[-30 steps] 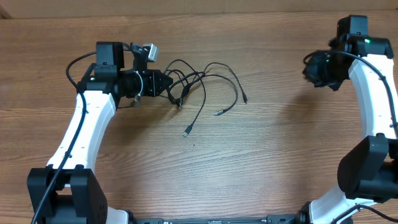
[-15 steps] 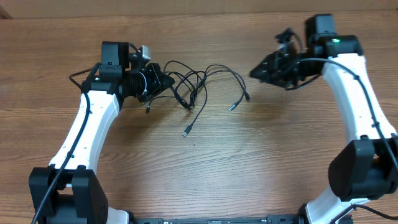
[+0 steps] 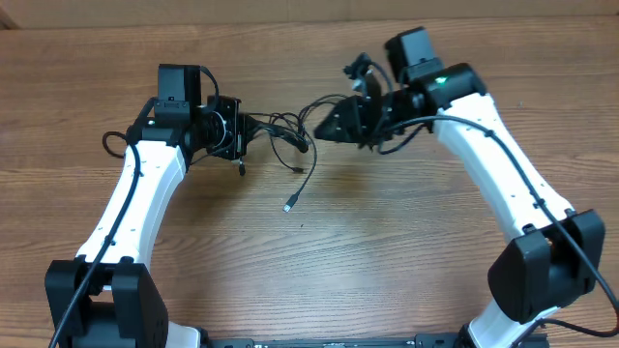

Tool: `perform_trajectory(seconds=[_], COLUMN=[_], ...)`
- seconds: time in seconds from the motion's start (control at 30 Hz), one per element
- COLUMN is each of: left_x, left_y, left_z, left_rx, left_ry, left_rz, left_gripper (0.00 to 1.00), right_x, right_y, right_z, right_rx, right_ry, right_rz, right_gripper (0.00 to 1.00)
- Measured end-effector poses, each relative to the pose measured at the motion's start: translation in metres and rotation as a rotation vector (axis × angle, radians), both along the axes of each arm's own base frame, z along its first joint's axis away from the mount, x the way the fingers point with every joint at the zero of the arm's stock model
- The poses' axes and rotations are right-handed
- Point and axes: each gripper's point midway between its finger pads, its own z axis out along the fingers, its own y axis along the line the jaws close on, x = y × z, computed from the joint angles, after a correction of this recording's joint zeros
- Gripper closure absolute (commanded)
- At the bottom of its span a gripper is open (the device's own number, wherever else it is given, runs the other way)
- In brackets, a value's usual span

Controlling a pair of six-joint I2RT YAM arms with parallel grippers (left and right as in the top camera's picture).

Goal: Untangle cables

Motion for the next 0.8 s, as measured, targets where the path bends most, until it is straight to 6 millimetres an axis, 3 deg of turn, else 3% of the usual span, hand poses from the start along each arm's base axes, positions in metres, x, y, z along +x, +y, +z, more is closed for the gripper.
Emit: perform_trajectory(seconds=[0.2,0.37,0.8], left_x=[0.003,0.006,0.022], left_y=[0.007,0.009,0.006], left_z=[-0.003,-0.002,0.012], left_rx=[-0.046,-0.032,0.475], left_ry=[0.087,0.061,-0.541], left_rz=[0.157,0.150,-0.566], left_gripper=[0.96,0.96,0.96], right_x=[0.002,0.004,0.006], right_y=[0.030,0.044,0.039], right_z=[-0.003,-0.005,-0.009], right_rx=[-0.048,-0.072,-0.114], right_ry=[0.027,0.037,-0.001], right_rz=[-0.103,-0.176,-0.175], right_gripper=[0.47,0.44,0.42])
